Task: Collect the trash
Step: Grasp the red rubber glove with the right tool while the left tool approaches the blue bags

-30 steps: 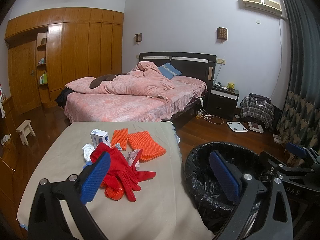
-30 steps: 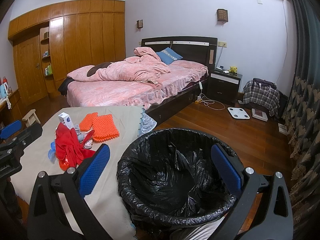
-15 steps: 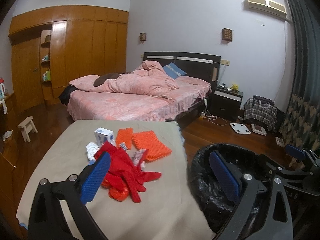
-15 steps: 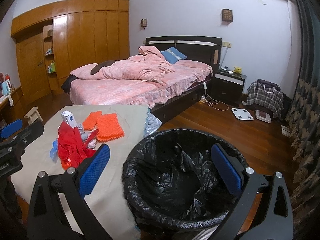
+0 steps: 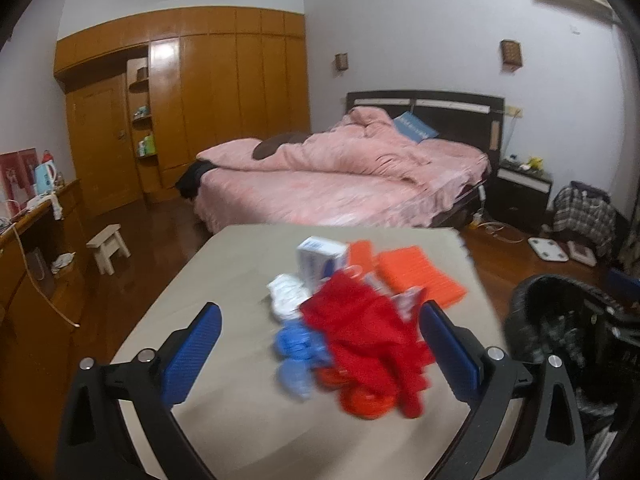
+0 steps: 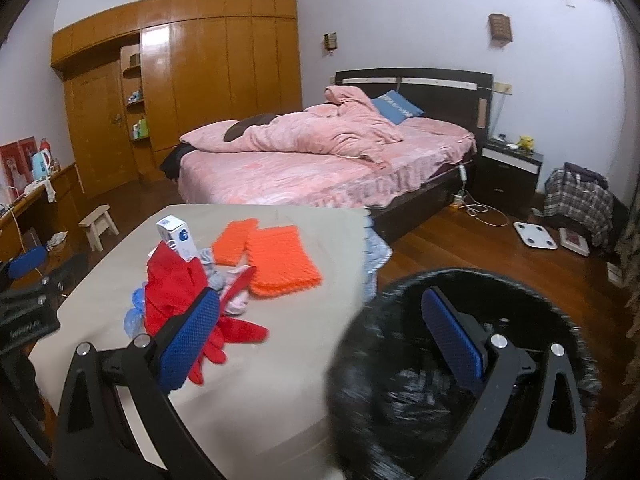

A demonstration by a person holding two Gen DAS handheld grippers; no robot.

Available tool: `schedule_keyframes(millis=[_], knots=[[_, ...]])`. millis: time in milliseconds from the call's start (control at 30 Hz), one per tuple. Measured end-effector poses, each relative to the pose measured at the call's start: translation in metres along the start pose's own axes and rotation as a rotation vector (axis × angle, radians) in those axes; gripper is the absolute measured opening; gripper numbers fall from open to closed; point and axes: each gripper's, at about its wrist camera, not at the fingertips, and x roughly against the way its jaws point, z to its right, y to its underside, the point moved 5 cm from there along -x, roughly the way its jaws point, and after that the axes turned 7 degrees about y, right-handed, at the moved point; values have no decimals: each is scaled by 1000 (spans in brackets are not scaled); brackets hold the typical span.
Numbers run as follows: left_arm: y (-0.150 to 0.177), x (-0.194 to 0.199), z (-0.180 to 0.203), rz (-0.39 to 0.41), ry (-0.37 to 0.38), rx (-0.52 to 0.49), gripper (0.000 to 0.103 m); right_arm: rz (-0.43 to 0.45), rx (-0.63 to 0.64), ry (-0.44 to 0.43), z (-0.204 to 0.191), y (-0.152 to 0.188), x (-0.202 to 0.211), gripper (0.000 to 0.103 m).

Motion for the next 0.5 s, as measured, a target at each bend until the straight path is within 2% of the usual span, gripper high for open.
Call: schedule_keyframes(millis=[33, 100, 267, 500], knots=[[3, -4, -6, -4, -8, 4, 97, -5, 14, -16, -11, 1, -9, 93], [7, -10, -15, -7, -23, 9, 97, -18, 36, -55, -28, 4, -22, 82], [18, -24, -44, -26, -46, 38, 93, -39, 94, -129, -71, 10, -49, 74], [28, -39, -64, -51, -66, 65, 91, -94, 165, -211, -120, 30, -77, 63]])
